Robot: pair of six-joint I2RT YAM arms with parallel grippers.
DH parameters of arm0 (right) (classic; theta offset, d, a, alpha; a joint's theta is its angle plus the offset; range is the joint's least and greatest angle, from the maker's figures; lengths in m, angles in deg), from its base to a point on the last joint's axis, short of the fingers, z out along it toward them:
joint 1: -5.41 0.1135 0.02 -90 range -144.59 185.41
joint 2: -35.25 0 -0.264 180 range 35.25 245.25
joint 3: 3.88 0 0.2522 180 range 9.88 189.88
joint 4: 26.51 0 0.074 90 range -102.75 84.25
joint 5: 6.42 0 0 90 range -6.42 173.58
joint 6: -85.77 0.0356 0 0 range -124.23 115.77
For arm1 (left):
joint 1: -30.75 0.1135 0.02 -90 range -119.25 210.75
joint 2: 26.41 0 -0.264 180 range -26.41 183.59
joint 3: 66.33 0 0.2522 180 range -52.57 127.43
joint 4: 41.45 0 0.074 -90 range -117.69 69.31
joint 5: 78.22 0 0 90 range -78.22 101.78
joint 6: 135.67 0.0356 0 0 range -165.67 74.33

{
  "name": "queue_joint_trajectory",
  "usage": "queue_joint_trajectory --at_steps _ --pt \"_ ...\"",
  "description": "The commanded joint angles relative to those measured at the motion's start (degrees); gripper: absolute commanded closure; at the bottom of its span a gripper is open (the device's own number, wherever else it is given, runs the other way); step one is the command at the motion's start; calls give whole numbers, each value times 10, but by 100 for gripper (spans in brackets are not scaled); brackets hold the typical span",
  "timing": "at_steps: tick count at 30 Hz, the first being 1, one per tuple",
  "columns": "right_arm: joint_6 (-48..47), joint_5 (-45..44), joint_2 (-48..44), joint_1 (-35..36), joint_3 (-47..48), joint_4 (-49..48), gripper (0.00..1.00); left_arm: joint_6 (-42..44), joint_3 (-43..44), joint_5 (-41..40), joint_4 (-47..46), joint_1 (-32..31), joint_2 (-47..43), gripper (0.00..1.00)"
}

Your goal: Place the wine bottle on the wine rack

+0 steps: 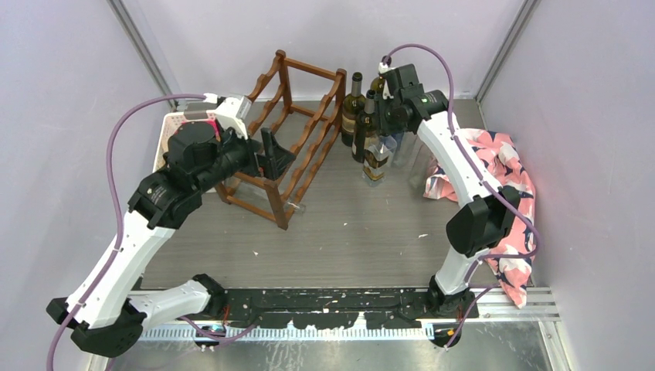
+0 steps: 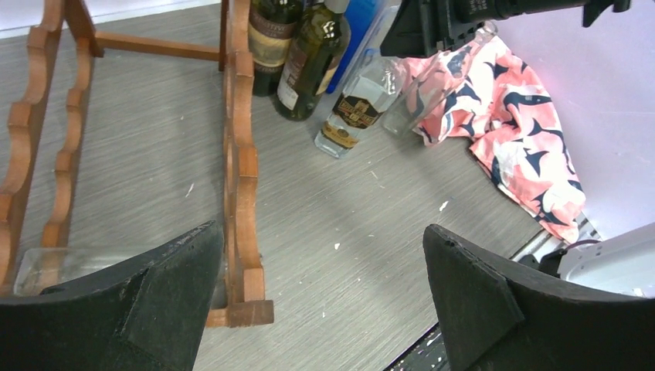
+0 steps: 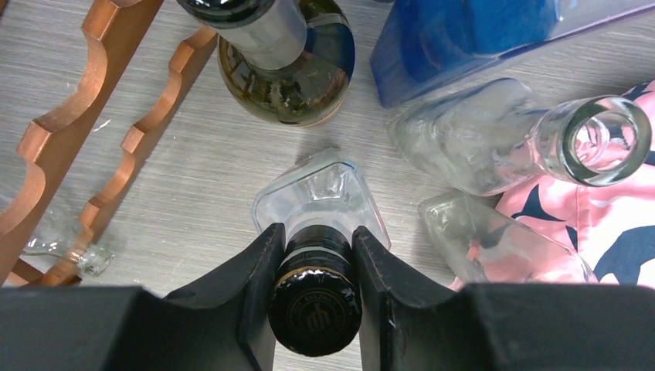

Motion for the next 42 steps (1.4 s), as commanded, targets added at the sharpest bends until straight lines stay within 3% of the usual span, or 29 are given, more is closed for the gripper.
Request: queue_joint_trajectory --at_steps 1,3,10,14,18,23,28,42 --pt "22 32 -60 0 9 -13 92 -2 -5 54 -58 2 6 0" --pt "33 43 -81 0 5 -5 99 2 -17 92 -76 3 11 0" --pt "131 117 -174 -1 -41 -13 99 66 -76 320 -201 3 30 1" --pt "193 142 -224 -1 -81 -27 99 141 -111 353 -226 -18 30 1" --pt "233 166 -256 -2 -120 -43 99 247 -179 313 -288 -76 22 0" --pt "256 186 -293 -10 -179 -70 99 299 -253 208 -367 -128 42 0" --pt "269 210 -317 -33 -199 -67 99 317 -324 160 -500 -139 63 0" --pt "294 240 -354 -63 -211 -68 99 356 -368 117 -635 -146 166 0"
